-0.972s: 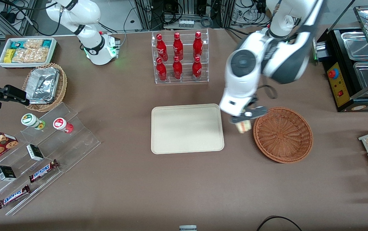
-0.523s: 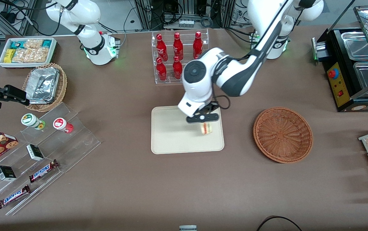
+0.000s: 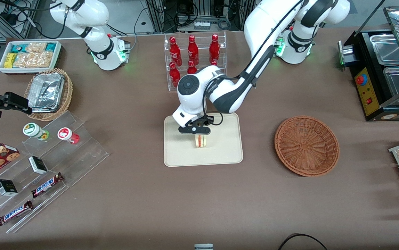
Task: Place sandwich from basket to tray
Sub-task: 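Lower the sandwich onto the tray and open the left gripper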
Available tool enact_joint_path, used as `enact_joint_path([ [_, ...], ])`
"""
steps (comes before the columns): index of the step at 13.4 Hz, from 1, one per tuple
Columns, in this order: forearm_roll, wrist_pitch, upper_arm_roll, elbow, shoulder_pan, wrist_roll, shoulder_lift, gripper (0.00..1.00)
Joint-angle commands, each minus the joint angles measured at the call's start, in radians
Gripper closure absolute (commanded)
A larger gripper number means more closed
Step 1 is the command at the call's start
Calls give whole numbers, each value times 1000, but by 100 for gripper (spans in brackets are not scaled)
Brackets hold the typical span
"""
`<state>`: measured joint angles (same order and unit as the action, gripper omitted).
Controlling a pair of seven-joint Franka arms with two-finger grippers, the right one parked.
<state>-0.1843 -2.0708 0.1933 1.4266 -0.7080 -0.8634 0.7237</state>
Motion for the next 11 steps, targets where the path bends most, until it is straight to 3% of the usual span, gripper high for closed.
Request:
enact_joint_path([
  [1,-20,-21,-11,-40,-10,4,46,94],
  [2,-20,-29,-11,-40,-10,4,52,44],
  [3,-29,-29,-11,-40,-10,9,51,10],
  [4,-52,-23,-11,-40,-10,3,45,0],
  [8,-46,84,-12,-43,7,-3,-48,0],
  [11,-21,197,-12,-40,85,-64,-179,0],
])
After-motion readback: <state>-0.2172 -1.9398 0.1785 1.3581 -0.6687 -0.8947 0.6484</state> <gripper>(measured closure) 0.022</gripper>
